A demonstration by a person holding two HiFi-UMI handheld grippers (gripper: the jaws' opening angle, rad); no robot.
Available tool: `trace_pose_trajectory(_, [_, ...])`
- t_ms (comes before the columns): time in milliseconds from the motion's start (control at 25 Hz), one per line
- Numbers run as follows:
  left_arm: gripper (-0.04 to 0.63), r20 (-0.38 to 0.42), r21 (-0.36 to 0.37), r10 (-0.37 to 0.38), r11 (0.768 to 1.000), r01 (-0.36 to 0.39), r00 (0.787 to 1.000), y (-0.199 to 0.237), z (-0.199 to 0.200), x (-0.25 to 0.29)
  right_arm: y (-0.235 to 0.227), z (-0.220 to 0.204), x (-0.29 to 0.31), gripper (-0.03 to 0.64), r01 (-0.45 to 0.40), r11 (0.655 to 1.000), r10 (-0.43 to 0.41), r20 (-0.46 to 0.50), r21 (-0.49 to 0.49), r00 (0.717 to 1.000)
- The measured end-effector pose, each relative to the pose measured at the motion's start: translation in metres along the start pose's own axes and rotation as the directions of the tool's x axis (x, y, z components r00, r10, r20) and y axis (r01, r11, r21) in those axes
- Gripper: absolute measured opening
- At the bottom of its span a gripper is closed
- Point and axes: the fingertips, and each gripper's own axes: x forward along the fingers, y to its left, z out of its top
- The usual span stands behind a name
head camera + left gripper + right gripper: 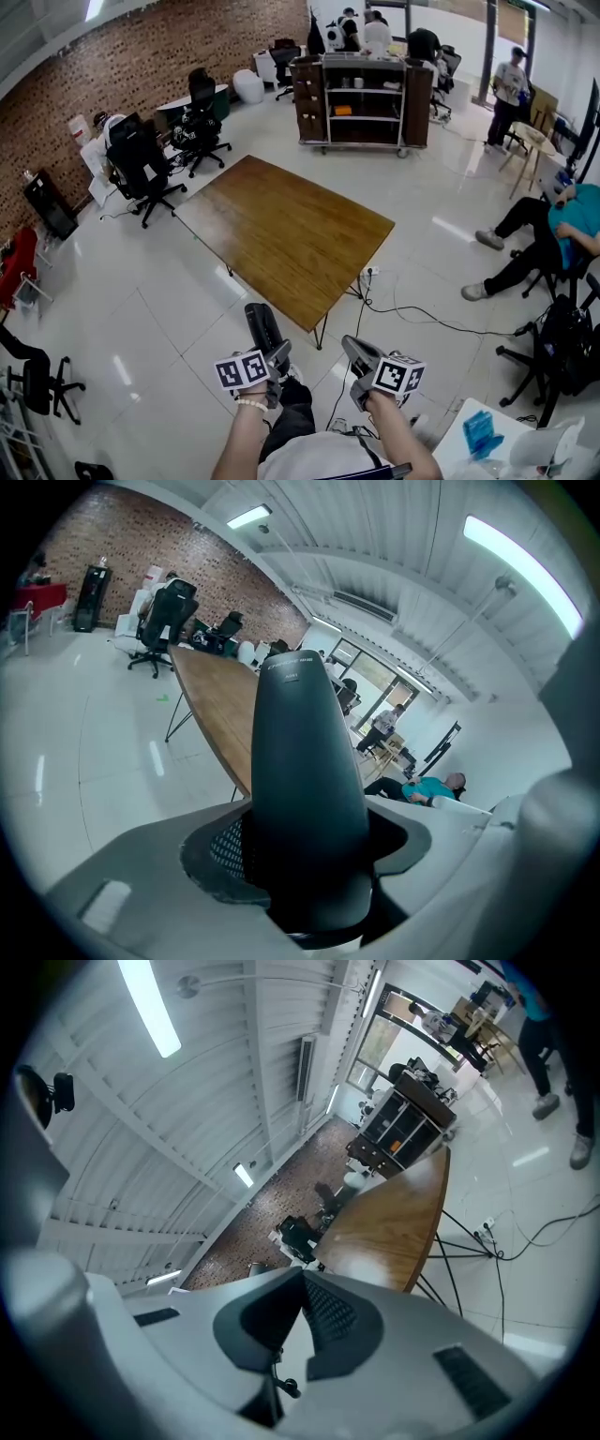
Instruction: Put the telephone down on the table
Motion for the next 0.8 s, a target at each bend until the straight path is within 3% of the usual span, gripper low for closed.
trace_pose_trajectory(320, [0.301, 0.001, -0.012, -0.041, 0.999, 0.041, 0.999, 0.003, 0.027, 0.042, -0.025, 0.028, 0.019, 0.012, 0.035, 0.999, -0.035, 0.010, -0.019, 0.999])
trace_pose_trajectory(800, [0.301, -0.049, -0.038, -0.142, 0.989, 0.140, 0.989, 0.016, 0.101, 0.115, -0.047, 0.082, 0.095, 0.012, 0.082, 0.996, -0.082, 0.022, -0.022, 0.996])
